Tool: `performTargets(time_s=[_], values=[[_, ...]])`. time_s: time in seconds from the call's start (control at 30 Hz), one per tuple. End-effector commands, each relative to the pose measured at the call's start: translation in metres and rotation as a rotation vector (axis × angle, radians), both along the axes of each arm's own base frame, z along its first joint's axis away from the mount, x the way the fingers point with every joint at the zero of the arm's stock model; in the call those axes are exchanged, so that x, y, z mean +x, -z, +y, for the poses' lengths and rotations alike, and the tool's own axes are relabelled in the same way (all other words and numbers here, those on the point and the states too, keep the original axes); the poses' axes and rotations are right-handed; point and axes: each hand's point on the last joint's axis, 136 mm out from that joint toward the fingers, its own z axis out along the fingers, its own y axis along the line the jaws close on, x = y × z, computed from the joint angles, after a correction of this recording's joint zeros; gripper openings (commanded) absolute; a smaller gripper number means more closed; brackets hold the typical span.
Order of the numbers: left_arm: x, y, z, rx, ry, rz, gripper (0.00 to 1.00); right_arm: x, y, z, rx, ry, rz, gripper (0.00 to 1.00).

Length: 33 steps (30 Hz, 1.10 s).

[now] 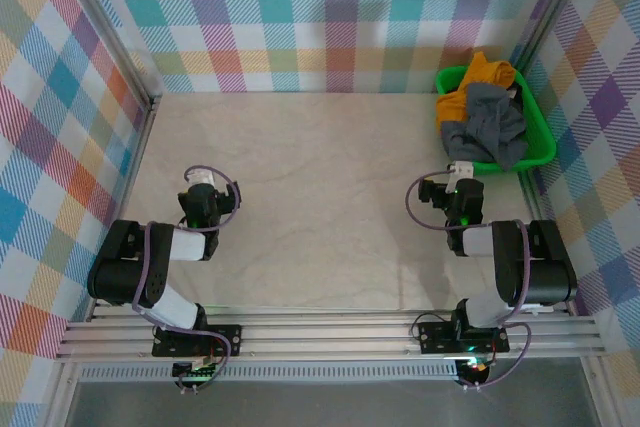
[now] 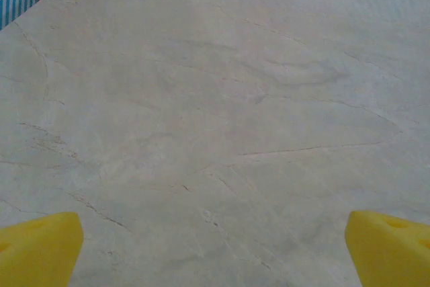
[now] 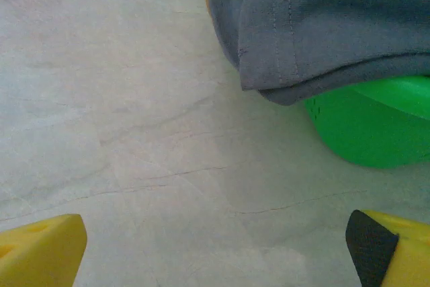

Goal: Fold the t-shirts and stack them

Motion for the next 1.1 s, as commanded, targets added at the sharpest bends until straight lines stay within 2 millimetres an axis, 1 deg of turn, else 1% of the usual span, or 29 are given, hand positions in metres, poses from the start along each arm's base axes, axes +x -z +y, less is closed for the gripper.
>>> performTargets(time_s=[0.0,0.97,1.0,1.03,1.07], values=[[0.008,-0.012,0.0,0.011,-0.003,-0.046,1.0,0.009,-0.013,0.003,0.015,0.004,-0.052,1.0],[0.008,-0.011,0.0,0.012,-0.004,-0.043,1.0,0.009,-0.014,0.003,0.013,0.003,-0.057,1.0],[0.008,-0.012,0.0,0.011,-0.004,-0.046,1.0,0.008,-0.02,0.003,0.0,0.005,-0.075,1.0],[0.009,-0.017,0.003,0.019,-0.022,-0.056,1.0,0.007,-0.028,0.012,-0.018,-0.032,-0.069,1.0],[0.008,-0.02,0.0,0.008,-0.004,-0.036,1.0,0.007,-0.038,0.016,-0.054,-0.027,-0.05,1.0]])
